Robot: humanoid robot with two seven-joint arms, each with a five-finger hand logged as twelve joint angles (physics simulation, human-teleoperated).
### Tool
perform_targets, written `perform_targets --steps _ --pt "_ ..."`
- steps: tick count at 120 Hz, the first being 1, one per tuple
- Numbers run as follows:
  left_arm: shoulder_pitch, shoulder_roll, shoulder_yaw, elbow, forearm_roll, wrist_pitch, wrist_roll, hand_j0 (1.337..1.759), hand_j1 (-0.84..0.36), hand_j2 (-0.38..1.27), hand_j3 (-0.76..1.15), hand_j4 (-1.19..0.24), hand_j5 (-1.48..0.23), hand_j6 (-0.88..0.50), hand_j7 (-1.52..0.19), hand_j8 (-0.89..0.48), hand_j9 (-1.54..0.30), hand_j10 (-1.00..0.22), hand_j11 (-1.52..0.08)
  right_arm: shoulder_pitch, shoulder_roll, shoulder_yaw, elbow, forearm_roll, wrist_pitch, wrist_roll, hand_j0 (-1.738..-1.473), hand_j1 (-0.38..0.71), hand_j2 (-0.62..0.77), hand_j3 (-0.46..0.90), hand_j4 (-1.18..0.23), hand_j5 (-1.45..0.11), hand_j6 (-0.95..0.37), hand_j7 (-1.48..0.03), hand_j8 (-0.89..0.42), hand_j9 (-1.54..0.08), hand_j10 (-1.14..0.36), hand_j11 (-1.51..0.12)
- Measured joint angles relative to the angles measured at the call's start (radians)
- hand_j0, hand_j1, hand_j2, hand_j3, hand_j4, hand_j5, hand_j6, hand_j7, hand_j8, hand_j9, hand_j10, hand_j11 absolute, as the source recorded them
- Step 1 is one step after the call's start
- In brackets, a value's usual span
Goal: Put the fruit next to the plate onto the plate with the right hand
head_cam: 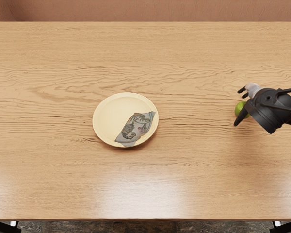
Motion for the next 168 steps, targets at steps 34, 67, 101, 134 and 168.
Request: perform_targets --steps 34,67,101,134,168 --pt "0.0 0.0 0.0 0.0 0.0 0.0 0.0 1.658 0.07 0.05 0.0 -0.23 -0.3 -0.23 -0.3 -0.23 -0.3 -0.23 -0.3 -0.001 -0.001 -0.004 -0.001 -0.006 0.0 0.0 -1.658 -0.02 -0.05 0.0 -0.28 -0.36 -0.28 -0.36 -0.28 -0.36 -0.28 -0.36" --pt "0.0 0.0 0.0 0.0 0.001 0.0 0.0 1.658 0.07 0.05 0.0 -0.23 -0.3 -0.23 -0.3 -0.23 -0.3 -0.23 -0.3 -0.011 0.0 -0.003 -0.013 -0.013 0.0 0.0 -1.658 0.04 -0.06 0.0 -0.34 -0.41 -0.33 -0.42 -0.3 -0.42 -0.33 -0.42" --pt "0.0 0.0 0.0 0.0 0.0 0.0 0.0 1.658 0.07 0.05 0.0 -0.23 -0.3 -0.23 -0.3 -0.23 -0.3 -0.23 -0.3 -0.037 0.002 0.004 -0.057 -0.01 0.0 0.0 -1.658 0.09 -0.07 0.0 -0.39 -0.47 -0.38 -0.49 -0.4 -0.49 -0.38 -0.49" --pt "0.0 0.0 0.0 0.0 0.0 0.0 0.0 1.658 0.07 0.05 0.0 -0.23 -0.3 -0.23 -0.3 -0.23 -0.3 -0.23 -0.3 -0.063 0.009 0.007 -0.096 -0.007 0.0 0.0 -1.658 0.14 -0.08 0.0 -0.42 -0.53 -0.42 -0.54 -0.42 -0.54 -0.42 -0.54" --pt "0.0 0.0 0.0 0.0 0.0 0.0 0.0 1.658 0.07 0.05 0.0 -0.23 -0.3 -0.23 -0.3 -0.23 -0.3 -0.23 -0.3 -0.077 0.035 0.008 -0.112 -0.004 -0.003 0.0 -1.654 0.23 -0.03 0.0 -0.56 -0.62 -0.45 -0.67 -0.48 -0.64 -0.55 -0.64"
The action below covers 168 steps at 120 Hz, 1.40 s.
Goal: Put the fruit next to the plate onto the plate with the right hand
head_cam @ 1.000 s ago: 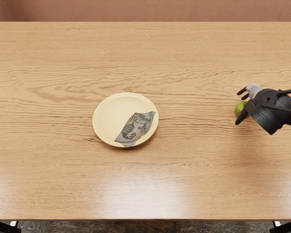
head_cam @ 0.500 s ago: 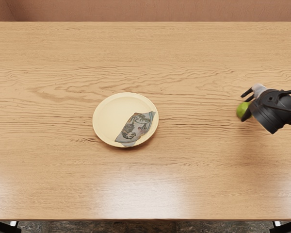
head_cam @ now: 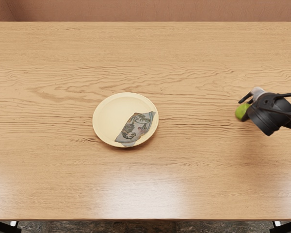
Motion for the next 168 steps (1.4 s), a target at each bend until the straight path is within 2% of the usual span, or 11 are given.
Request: perform_targets --steps 12,39,46,83,118,153,168 --pt "0.0 0.0 0.0 0.0 0.0 0.0 0.0 1.658 0.07 0.05 0.0 -0.23 -0.3 -0.23 -0.3 -0.23 -0.3 -0.23 -0.3 -0.006 0.002 0.021 -0.002 0.004 0.001 -0.001 -1.653 0.26 0.05 0.0 -0.61 -0.71 -0.42 -0.75 -0.43 -0.73 -0.6 -0.73" --pt "0.0 0.0 0.0 0.0 0.0 0.0 0.0 1.658 0.07 0.05 0.0 -0.23 -0.3 -0.23 -0.3 -0.23 -0.3 -0.23 -0.3 -0.015 -0.019 0.081 -0.002 0.012 0.003 0.0 -1.655 0.29 0.42 0.0 -0.73 -0.93 -0.49 -0.94 -0.46 -0.95 -0.71 -0.94" --pt "0.0 0.0 0.0 0.0 0.0 0.0 0.0 1.658 0.07 0.05 0.0 -0.23 -0.3 -0.23 -0.3 -0.23 -0.3 -0.23 -0.3 -0.016 -0.027 0.095 -0.001 0.021 0.004 0.0 -1.655 0.31 0.48 0.0 -0.75 -0.98 -0.46 -0.97 -0.43 -0.99 -0.7 -0.99" --pt "0.0 0.0 0.0 0.0 0.0 0.0 0.0 1.658 0.07 0.05 0.0 -0.23 -0.3 -0.23 -0.3 -0.23 -0.3 -0.23 -0.3 -0.069 -0.082 0.258 0.0 0.07 0.006 0.001 -1.657 0.35 0.54 0.0 -0.78 -1.1 -0.38 -1.05 -0.36 -1.11 -0.77 -1.11" --pt "0.0 0.0 0.0 0.0 0.0 0.0 0.0 1.658 0.07 0.05 0.0 -0.23 -0.3 -0.23 -0.3 -0.23 -0.3 -0.23 -0.3 -0.194 -0.148 0.514 -0.002 0.101 0.024 0.001 -1.658 0.39 0.57 0.0 -0.78 -1.17 -0.35 -1.07 -0.31 -1.16 -0.77 -1.17" --pt "0.0 0.0 0.0 0.0 0.0 0.0 0.0 1.658 0.07 0.05 0.0 -0.23 -0.3 -0.23 -0.3 -0.23 -0.3 -0.23 -0.3 -0.242 -0.157 0.637 0.002 0.294 0.21 0.001 -1.658 0.41 0.61 0.0 -0.78 -1.17 -0.34 -1.08 -0.3 -1.16 -0.78 -1.17" --pt "0.0 0.0 0.0 0.0 0.0 0.0 0.0 1.658 0.07 0.05 0.0 -0.23 -0.3 -0.23 -0.3 -0.23 -0.3 -0.23 -0.3 -0.245 -0.154 0.672 0.02 0.363 0.273 0.001 -1.658 0.4 0.58 0.0 -0.78 -1.17 -0.34 -1.08 -0.31 -1.16 -0.78 -1.17"
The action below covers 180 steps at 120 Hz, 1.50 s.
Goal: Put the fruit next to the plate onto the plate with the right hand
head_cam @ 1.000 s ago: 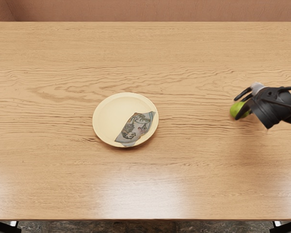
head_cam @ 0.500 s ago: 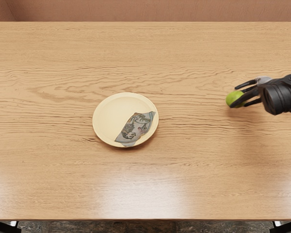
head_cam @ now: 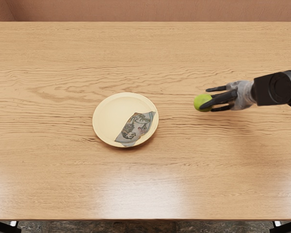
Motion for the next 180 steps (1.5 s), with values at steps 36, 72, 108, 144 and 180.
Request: perform_targets --steps 36,72,108,144,180 --pt "0.0 0.0 0.0 0.0 0.0 0.0 0.0 1.658 0.07 0.05 0.0 -0.23 -0.3 -0.23 -0.3 -0.23 -0.3 -0.23 -0.3 -0.001 0.074 0.066 0.039 0.084 0.071 0.0 -1.658 0.4 0.58 0.0 -0.78 -1.16 -0.34 -1.07 -0.3 -1.16 -0.77 -1.17" --pt "0.0 0.0 0.0 0.0 0.0 0.0 0.0 1.658 0.07 0.05 0.0 -0.23 -0.3 -0.23 -0.3 -0.23 -0.3 -0.23 -0.3 0.004 0.244 0.081 -0.017 0.083 0.043 -0.001 -1.658 0.4 0.59 0.0 -0.79 -1.14 -0.34 -1.07 -0.32 -1.13 -0.77 -1.15" --pt "0.0 0.0 0.0 0.0 0.0 0.0 0.0 1.658 0.07 0.05 0.0 -0.23 -0.3 -0.23 -0.3 -0.23 -0.3 -0.23 -0.3 0.024 0.421 0.081 -0.08 0.025 -0.075 -0.002 -1.658 0.41 0.55 0.0 -0.78 -1.09 -0.36 -1.04 -0.33 -1.09 -0.77 -1.09" --pt "0.0 0.0 0.0 0.0 0.0 0.0 0.0 1.658 0.07 0.05 0.0 -0.23 -0.3 -0.23 -0.3 -0.23 -0.3 -0.23 -0.3 0.046 0.445 0.074 -0.063 -0.059 -0.119 0.0 -1.658 0.24 0.13 0.0 -0.54 -0.73 -0.41 -0.72 -0.4 -0.73 -0.54 -0.73" --pt "0.0 0.0 0.0 0.0 0.0 0.0 0.0 1.658 0.07 0.05 0.0 -0.23 -0.3 -0.23 -0.3 -0.23 -0.3 -0.23 -0.3 0.147 0.445 0.014 -0.039 -0.149 -0.248 0.0 -1.658 0.13 -0.03 0.0 -0.41 -0.54 -0.38 -0.53 -0.38 -0.54 -0.41 -0.54"
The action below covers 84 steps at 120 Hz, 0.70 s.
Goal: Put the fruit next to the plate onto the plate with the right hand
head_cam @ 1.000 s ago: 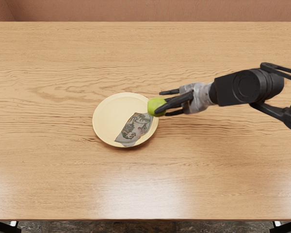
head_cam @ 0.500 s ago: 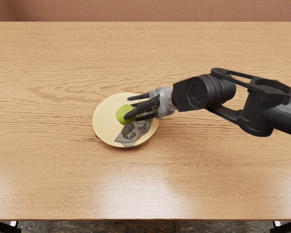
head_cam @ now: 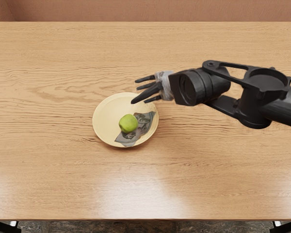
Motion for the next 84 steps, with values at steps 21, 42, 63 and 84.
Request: perform_targets --steps 21,42,63,84 --pt "0.0 0.0 0.0 0.0 0.0 0.0 0.0 1.658 0.07 0.05 0.0 -0.23 -0.3 -0.23 -0.3 -0.23 -0.3 -0.23 -0.3 0.121 -0.086 -0.055 0.057 -0.01 -0.018 0.0 -1.658 -0.08 -0.02 0.0 -0.23 -0.3 -0.21 -0.3 -0.21 -0.3 -0.23 -0.3" --pt "0.0 0.0 0.0 0.0 0.0 0.0 0.0 1.658 0.07 0.05 0.0 -0.23 -0.3 -0.23 -0.3 -0.23 -0.3 -0.23 -0.3 0.028 -0.275 0.136 0.128 0.036 0.134 0.0 -1.658 -0.21 -0.01 0.0 -0.12 -0.16 -0.12 -0.16 -0.12 -0.16 -0.12 -0.16" --pt "0.0 0.0 0.0 0.0 0.0 0.0 0.0 1.658 0.07 0.05 0.0 -0.23 -0.3 -0.23 -0.3 -0.23 -0.3 -0.23 -0.3 -0.185 -0.436 0.314 0.192 0.073 0.552 0.0 -1.658 -0.26 -0.01 0.0 -0.08 -0.1 -0.07 -0.1 -0.07 -0.1 -0.08 -0.1" --pt "0.0 0.0 0.0 0.0 0.0 0.0 0.0 1.658 0.07 0.05 0.0 -0.23 -0.3 -0.23 -0.3 -0.23 -0.3 -0.23 -0.3 -0.508 -0.565 0.549 0.221 0.119 1.015 0.0 -1.658 -0.28 -0.01 0.0 -0.06 -0.08 -0.06 -0.08 -0.06 -0.08 -0.06 -0.08"
